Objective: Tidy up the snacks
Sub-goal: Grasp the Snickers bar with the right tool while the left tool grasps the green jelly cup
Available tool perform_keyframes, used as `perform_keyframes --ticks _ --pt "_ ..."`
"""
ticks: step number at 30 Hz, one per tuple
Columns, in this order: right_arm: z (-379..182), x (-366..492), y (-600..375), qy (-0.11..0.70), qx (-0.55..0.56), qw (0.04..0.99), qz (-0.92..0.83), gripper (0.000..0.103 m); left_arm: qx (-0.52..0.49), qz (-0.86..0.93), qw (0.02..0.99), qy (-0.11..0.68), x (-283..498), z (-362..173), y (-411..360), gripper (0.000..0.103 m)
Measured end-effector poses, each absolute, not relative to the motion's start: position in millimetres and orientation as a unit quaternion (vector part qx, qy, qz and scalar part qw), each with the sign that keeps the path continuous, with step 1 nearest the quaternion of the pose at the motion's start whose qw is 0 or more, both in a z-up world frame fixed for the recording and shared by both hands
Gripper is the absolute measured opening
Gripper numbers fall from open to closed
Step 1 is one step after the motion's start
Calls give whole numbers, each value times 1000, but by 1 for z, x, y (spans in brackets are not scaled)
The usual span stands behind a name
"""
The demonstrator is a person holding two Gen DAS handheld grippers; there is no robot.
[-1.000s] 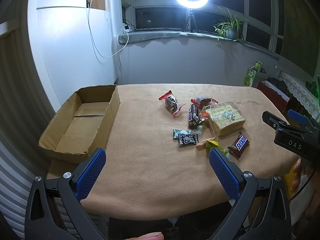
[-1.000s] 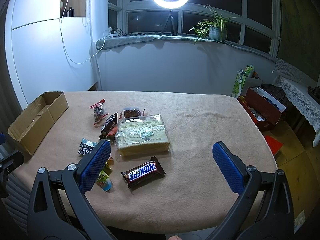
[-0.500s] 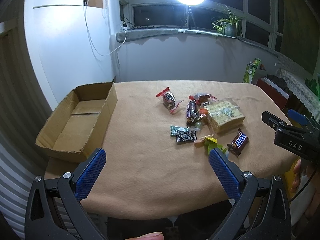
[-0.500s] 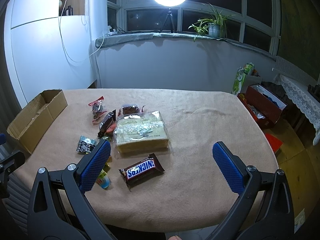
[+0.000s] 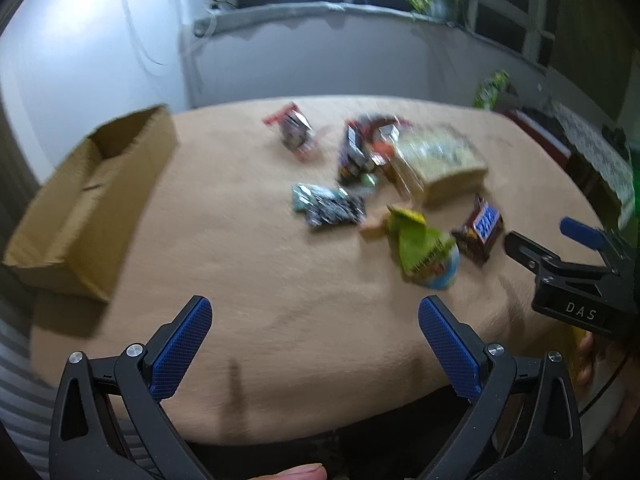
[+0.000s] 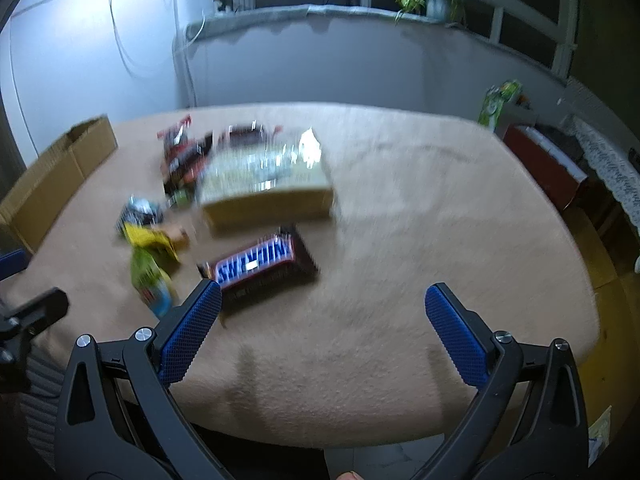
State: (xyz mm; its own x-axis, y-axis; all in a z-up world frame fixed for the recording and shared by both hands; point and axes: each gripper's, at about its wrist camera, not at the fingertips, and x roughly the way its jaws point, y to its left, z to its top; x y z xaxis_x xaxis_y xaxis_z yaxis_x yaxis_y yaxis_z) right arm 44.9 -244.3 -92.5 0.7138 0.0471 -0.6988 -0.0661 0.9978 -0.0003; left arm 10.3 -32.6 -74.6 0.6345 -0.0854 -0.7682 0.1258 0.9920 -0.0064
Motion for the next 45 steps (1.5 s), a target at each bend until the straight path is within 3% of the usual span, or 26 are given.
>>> perform_keyframes --ticks 12,15,21,23,27,28,31,34,36,45 --pt "-121 71 -247 355 -24 924 141 103 30 -154 897 413 35 -100 -54 103" --pt "-124 76 -241 351 -24 921 165 96 30 -173 899 401 38 -101 -54 103" --pt "-126 76 -234 336 -57 922 182 73 36 -174 899 401 41 -102 -54 102" --pt "-126 72 -236 329 -57 923 189 64 10 -164 901 401 42 -98 -49 97" --pt "-126 66 -241 320 -52 926 195 49 24 -161 907 388 38 -97 -57 65" --pt "-126 65 -242 317 -50 926 197 44 23 -167 907 386 38 -97 -60 63" --pt "-126 62 -245 313 -49 926 203 40 17 -176 908 379 40 -98 -65 62" --pt "-126 62 -247 311 -46 927 204 35 16 -182 907 379 43 -99 -69 38" --pt "-126 61 -249 310 -43 928 205 34 13 -186 906 380 44 -98 -68 28" --pt "-124 53 -255 298 -27 933 201 30 4 -192 907 374 33 -95 -63 26"
